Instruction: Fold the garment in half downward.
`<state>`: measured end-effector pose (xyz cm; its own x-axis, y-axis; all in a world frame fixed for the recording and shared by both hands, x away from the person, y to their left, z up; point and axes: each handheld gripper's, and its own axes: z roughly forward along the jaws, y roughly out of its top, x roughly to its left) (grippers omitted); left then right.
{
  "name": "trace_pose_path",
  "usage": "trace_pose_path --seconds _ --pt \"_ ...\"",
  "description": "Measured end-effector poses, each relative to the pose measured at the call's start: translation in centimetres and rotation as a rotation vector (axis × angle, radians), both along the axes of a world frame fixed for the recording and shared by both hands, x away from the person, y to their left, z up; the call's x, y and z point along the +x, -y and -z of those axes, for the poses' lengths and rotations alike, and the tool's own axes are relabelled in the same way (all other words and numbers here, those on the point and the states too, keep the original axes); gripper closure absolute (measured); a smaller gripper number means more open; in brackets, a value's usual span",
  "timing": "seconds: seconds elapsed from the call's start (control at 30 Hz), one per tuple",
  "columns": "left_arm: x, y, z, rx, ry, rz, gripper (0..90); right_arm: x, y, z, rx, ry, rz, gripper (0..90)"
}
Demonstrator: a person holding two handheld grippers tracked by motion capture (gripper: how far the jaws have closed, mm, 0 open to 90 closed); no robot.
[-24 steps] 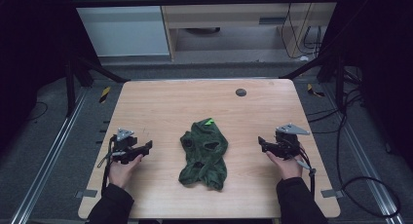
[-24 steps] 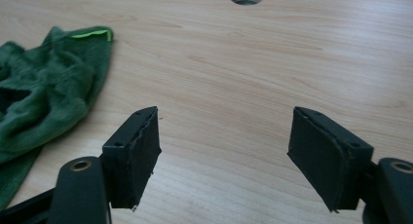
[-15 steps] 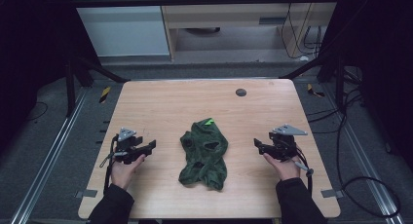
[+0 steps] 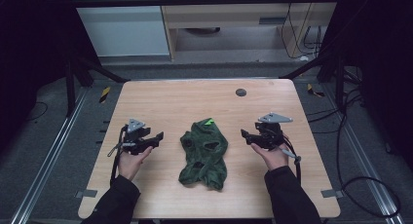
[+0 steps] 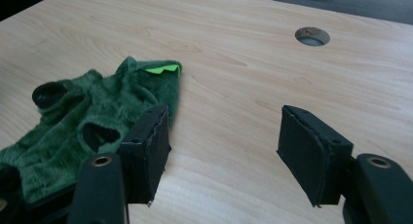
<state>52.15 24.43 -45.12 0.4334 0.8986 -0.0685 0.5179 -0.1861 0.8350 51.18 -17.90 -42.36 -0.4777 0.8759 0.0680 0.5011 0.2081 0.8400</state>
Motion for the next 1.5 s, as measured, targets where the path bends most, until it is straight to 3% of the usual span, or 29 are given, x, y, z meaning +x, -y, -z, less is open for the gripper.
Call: trace_pose_path --seconds 0.17,0.33,0.43,1.0,1.5 --pt "0.8 0.9 -0.3 -0.022 0.014 0.007 38.1 0.9 -0.8 -0.3 0.018 -0.006 -0.022 38.0" --pt "1.4 2.2 -0.4 0.007 0.025 0.034 39.0 1.8 -1.6 0.0 0.023 -0.017 -0.034 38.5" --pt "1.7 2.9 -0.4 0.003 0.029 0.048 39.4 2.1 -2.0 0.4 0.031 -0.026 -0.035 38.7" --pt "3.3 5.3 0.6 0.020 -0.019 0.114 49.1 4.0 -4.0 2.6 0.026 -0.102 -0.071 45.6" --pt "4.0 6.9 2.5 0.042 -0.081 0.167 53.8 4.8 -5.9 4.6 -0.019 -0.177 -0.114 52.3"
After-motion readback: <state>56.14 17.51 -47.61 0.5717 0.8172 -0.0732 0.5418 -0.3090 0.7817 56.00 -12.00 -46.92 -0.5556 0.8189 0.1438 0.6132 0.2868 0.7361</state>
